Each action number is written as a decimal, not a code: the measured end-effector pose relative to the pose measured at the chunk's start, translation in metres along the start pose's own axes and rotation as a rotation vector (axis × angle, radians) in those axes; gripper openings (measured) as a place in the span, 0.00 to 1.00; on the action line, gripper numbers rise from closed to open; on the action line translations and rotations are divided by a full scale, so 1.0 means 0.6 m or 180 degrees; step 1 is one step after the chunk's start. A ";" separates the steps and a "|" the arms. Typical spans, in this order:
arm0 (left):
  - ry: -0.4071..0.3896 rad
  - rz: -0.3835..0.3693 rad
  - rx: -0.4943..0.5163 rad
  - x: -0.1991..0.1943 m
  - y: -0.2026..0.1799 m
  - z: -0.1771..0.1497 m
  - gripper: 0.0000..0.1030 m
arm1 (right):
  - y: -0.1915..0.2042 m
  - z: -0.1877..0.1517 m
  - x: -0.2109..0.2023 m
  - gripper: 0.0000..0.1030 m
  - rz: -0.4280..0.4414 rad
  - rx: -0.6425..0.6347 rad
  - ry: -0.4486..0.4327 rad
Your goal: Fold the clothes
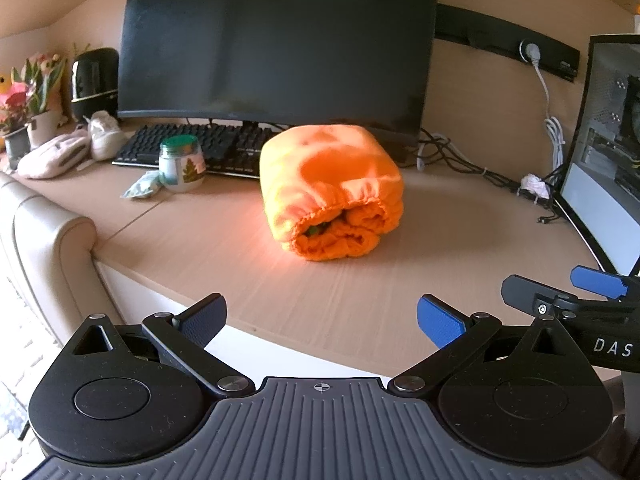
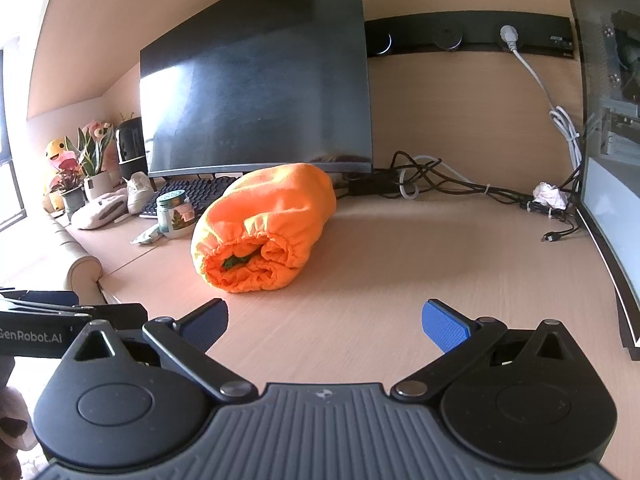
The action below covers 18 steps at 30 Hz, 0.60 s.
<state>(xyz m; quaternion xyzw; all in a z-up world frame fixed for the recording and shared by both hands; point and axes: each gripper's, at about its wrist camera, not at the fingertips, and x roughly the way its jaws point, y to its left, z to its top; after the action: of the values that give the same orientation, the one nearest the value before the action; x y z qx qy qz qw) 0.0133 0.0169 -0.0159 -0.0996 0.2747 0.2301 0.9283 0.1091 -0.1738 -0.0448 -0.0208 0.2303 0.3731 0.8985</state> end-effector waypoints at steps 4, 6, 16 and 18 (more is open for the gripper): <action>-0.0001 0.0014 -0.0011 0.000 0.000 -0.001 1.00 | 0.000 0.000 0.002 1.00 0.0008 -0.0004 0.0015; 0.0011 0.0022 -0.0018 0.001 0.001 0.000 1.00 | 0.000 0.000 0.002 1.00 0.0008 -0.0005 0.0023; 0.0000 0.0118 0.0000 0.004 -0.003 -0.001 1.00 | -0.004 -0.002 0.000 1.00 -0.0011 0.0017 0.0025; -0.0008 0.0127 0.0002 0.004 -0.004 -0.001 1.00 | -0.005 -0.002 0.000 1.00 -0.0013 0.0021 0.0022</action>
<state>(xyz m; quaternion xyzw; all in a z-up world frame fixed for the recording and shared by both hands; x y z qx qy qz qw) 0.0158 0.0155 -0.0177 -0.0936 0.2756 0.2486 0.9238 0.1108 -0.1764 -0.0463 -0.0196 0.2345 0.3705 0.8985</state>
